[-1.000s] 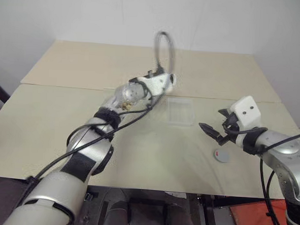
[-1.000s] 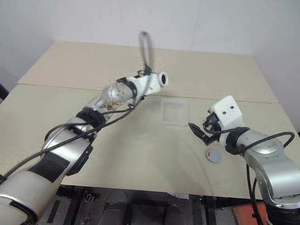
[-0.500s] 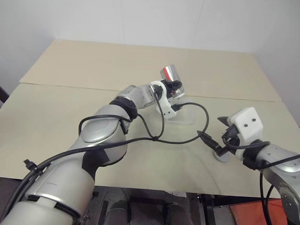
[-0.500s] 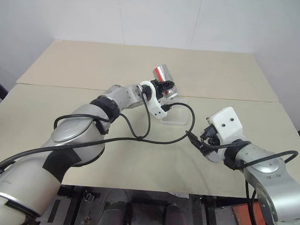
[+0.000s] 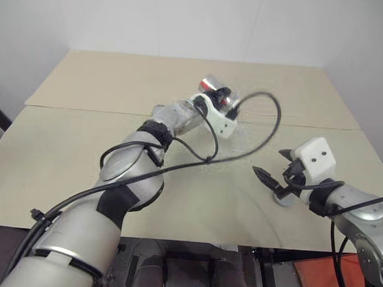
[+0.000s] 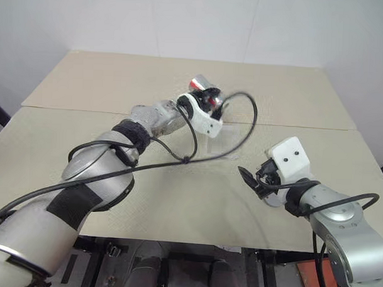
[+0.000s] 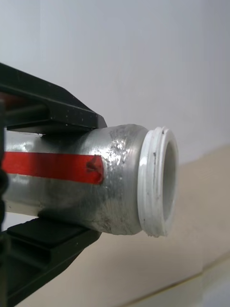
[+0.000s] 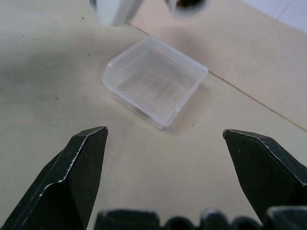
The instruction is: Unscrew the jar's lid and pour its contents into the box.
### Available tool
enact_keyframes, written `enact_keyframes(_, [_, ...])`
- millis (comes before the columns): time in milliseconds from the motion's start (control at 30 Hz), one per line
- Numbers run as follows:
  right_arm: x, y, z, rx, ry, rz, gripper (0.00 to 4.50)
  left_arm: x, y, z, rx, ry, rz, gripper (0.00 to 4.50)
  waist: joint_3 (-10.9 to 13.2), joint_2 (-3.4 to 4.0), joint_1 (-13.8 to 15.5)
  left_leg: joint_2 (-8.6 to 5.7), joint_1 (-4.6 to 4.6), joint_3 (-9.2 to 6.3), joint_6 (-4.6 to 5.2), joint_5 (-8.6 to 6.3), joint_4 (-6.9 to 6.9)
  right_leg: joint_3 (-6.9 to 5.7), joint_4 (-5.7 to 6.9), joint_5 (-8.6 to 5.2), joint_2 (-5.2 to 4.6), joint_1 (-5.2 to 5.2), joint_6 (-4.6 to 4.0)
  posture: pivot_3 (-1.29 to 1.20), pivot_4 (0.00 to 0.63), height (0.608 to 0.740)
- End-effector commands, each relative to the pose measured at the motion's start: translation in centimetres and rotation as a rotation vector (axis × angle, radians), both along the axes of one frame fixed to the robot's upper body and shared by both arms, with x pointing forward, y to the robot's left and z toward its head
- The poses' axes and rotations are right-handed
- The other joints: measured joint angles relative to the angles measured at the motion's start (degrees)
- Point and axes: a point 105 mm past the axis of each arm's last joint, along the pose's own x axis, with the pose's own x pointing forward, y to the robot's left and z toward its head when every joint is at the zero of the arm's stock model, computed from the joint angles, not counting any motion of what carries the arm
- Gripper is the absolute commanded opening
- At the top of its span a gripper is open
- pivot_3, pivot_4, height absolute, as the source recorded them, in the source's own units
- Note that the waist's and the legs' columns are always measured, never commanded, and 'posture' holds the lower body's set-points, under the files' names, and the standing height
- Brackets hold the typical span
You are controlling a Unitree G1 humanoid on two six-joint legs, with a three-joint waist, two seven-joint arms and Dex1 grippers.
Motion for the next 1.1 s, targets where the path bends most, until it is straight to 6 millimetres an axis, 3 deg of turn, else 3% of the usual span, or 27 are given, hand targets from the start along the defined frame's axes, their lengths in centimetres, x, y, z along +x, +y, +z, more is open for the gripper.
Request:
enact_keyframes(33, [-0.1, -0.1, 0.3, -0.016, -0.028, 0.002, 4.47, 0.5, 1.8, 0.9, -0.435, 0.268, 0.036, 1.93, 0.00, 0.00, -0.06, 0.01, 0.01, 0.00, 0.00, 0.00, 0.03, 0.00, 0.05, 0.00, 0.00, 0.00, 0.00, 0.00, 0.150, 0.740])
enact_keyframes(133, [0.1, -0.1, 0.0, -0.010, -0.018, 0.001, 4.47, 0.8, 3.8, 0.4, -0.739, 0.459, 0.033, 1.93, 0.00, 0.01, -0.04, 0.01, 0.01, -0.01, 0.00, 0.01, 0.13, -0.01, 0.13, 0.01, 0.00, 0.01, -0.01, 0.00, 0.150, 0.740])
enact_keyframes(233, [0.2, 0.1, -0.5, 0.004, 0.003, 0.010, 4.47, 0.3, 5.2, 0.5, -1.089, 0.610, -0.075, 1.93, -0.02, 0.03, -0.02, 0.01, 0.03, -0.02, 0.00, 0.01, 0.23, -0.01, 0.19, 0.03, 0.00, 0.05, 0.00, 0.00, 0.150, 0.740])
enact_keyframes(333, [0.3, 0.3, -1.0, 0.001, 0.018, 0.026, 4.47, -0.7, 6.3, 0.5, -1.223, 0.607, -0.182, 1.93, -0.02, 0.03, 0.06, 0.01, 0.03, -0.04, 0.00, 0.01, 0.29, -0.02, 0.19, 0.05, 0.00, 0.10, 0.01, 0.00, 0.150, 0.740])
enact_keyframes(567, [1.5, 1.3, -1.5, 0.018, 0.036, 0.070, 4.47, -4.1, 8.2, -2.3, -1.363, 0.600, -0.207, 1.93, -0.05, 0.08, -0.07, 0.03, 0.10, -0.09, 0.01, 0.01, 0.48, -0.01, 0.17, 0.13, 0.00, 0.27, 0.06, 0.00, 0.150, 0.740])
enact_keyframes(633, [1.8, 1.5, -1.5, 0.022, 0.034, 0.079, 4.47, -5.0, 8.7, -3.3, -1.321, 0.562, -0.182, 1.93, -0.05, 0.08, -0.06, 0.03, 0.12, -0.10, 0.01, 0.01, 0.56, -0.02, 0.24, 0.15, 0.00, 0.30, 0.06, 0.00, 0.150, 0.740])
enact_keyframes(933, [2.3, 1.6, -1.7, 0.011, 0.032, 0.091, 4.47, -5.3, 11.0, -6.3, -1.505, 0.598, -0.017, 1.93, -0.05, 0.08, 0.14, 0.04, 0.77, -0.14, 0.01, 0.00, 0.60, -0.06, 0.10, 0.20, 0.01, 1.02, 0.05, 0.00, 0.150, 0.740])
enact_keyframes(1100, [2.4, 1.6, -1.8, 0.007, 0.030, 0.095, 4.47, -5.5, 11.0, -8.6, -1.468, 0.641, 0.043, 1.93, -0.05, 0.08, 0.08, 0.04, 0.76, -0.14, 0.01, 0.00, 0.58, -0.06, 0.08, 0.20, 0.02, 1.00, 0.05, 0.00, 0.150, 0.740])
